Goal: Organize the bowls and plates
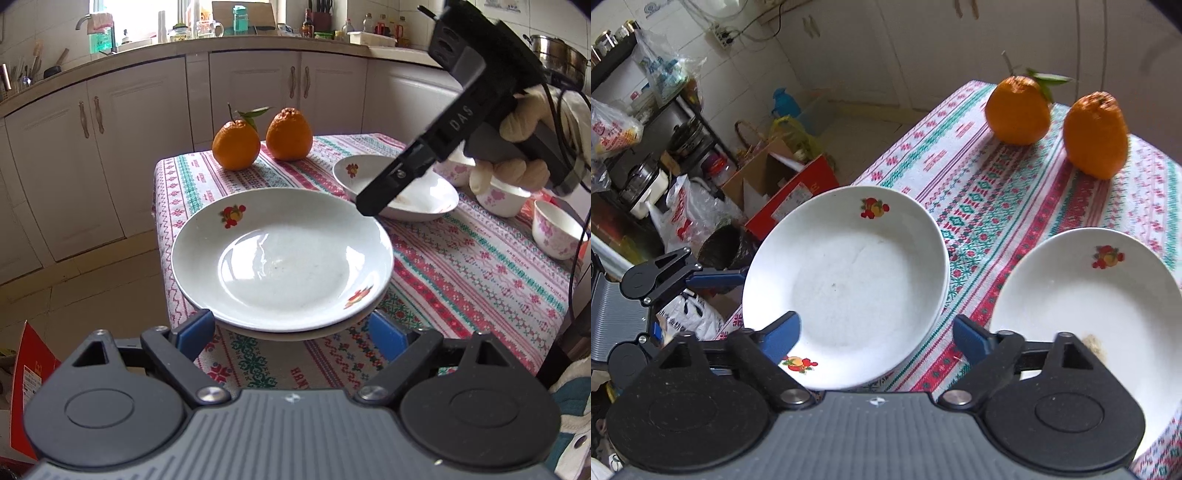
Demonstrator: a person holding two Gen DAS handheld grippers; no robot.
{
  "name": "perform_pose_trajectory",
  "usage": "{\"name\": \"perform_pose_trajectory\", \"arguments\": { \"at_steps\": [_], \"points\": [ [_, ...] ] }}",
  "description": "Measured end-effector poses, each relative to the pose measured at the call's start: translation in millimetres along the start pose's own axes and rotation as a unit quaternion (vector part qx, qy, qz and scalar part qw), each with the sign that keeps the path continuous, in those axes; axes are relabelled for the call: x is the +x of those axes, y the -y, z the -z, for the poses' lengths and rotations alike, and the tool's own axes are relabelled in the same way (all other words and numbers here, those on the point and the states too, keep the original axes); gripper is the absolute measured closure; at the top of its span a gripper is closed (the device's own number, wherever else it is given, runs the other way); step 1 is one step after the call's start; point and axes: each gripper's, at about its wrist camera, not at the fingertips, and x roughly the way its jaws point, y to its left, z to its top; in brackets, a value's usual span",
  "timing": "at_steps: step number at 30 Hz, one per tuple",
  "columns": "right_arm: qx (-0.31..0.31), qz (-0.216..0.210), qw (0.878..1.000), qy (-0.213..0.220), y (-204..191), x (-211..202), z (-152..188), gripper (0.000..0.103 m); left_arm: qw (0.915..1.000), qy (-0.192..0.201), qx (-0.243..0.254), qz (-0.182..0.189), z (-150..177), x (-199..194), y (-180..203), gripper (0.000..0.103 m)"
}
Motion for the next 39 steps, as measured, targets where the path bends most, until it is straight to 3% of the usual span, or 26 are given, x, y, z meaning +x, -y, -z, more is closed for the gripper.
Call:
{"name": "perform_pose_trajectory", "arguments": {
  "at_steps": [6,11,14,20,28,39],
  "points": [
    [-0.007,0.072,0.996,0.059,-15.9,-22.6,29.2,0.000,0.9993,0.027,-0.025,-0.007,-2.0,-14.5,11.1,0.006],
    [-0.016,0.167,0.979,0.112,-28.4,-34.4,65.0,0.000,0.9974,0.051,-0.049,-0.012,-0.2,-26.3,25.5,0.003],
    [-0.010,0.201,0.972,0.119,-31.3,-36.1,86.2,0.000,0.9961,0.059,-0.064,-0.010,1.1,-31.1,31.8,0.002],
    [0.042,0.222,0.966,0.125,-18.0,-35.7,118.9,0.000,0.9950,0.066,-0.074,-0.009,-0.1,-37.0,42.8,0.001],
    [0.054,0.259,0.957,0.117,3.6,-26.4,138.0,0.000,0.9959,0.059,-0.067,-0.010,-11.2,-38.0,54.7,0.001],
    [0.066,0.234,0.963,0.114,23.4,-14.3,151.0,0.000,0.9986,0.043,-0.028,-0.008,-36.2,-23.3,68.8,0.001]
  ]
}}
